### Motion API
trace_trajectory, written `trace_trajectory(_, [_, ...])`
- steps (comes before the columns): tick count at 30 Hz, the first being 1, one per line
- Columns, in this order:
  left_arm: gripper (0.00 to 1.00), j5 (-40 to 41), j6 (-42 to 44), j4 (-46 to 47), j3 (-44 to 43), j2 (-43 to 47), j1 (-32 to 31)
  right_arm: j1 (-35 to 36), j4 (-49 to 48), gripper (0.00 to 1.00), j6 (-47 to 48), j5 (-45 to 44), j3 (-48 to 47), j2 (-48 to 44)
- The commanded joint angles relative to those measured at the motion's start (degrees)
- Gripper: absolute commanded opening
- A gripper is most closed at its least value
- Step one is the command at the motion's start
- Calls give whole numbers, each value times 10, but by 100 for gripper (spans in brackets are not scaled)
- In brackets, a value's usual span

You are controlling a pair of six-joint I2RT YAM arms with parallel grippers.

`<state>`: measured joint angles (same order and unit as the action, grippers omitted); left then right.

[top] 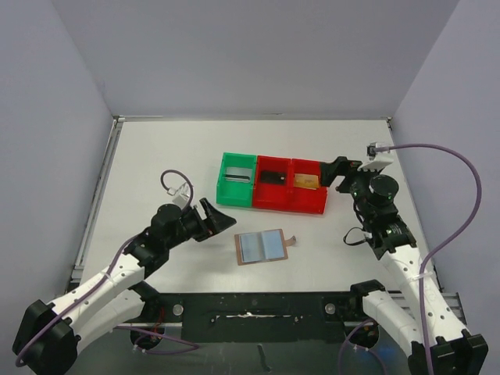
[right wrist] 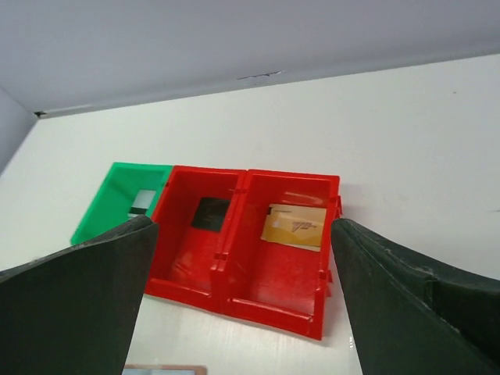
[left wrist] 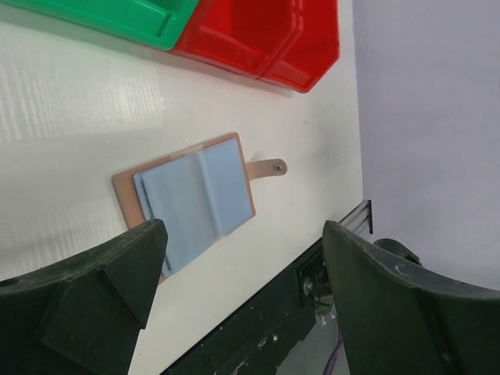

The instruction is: Take the credit cards out of the card holder

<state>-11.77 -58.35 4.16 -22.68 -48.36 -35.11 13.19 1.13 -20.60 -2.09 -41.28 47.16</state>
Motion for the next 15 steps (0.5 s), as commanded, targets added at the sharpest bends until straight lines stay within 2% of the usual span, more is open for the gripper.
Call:
trace_trajectory(1, [80, 36, -2, -30, -32, 16, 7, -2, 30, 98, -108, 29, 14, -32])
trace_trajectory(5, [80, 35, -5, -32, -31, 19, 16, -1, 38, 98, -184, 125, 44, -32])
trace_trajectory(9, [78, 35, 0, -50, -38, 14, 27, 9, -75, 97, -269, 230, 134, -36])
trace_trajectory(12, [76, 28, 8, -55, -39, 9, 32, 46, -126, 98, -304, 223, 191, -24])
trace_trajectory(15, [76, 20, 9, -59, -41, 4, 38, 115, -97, 98, -286, 170, 174, 2])
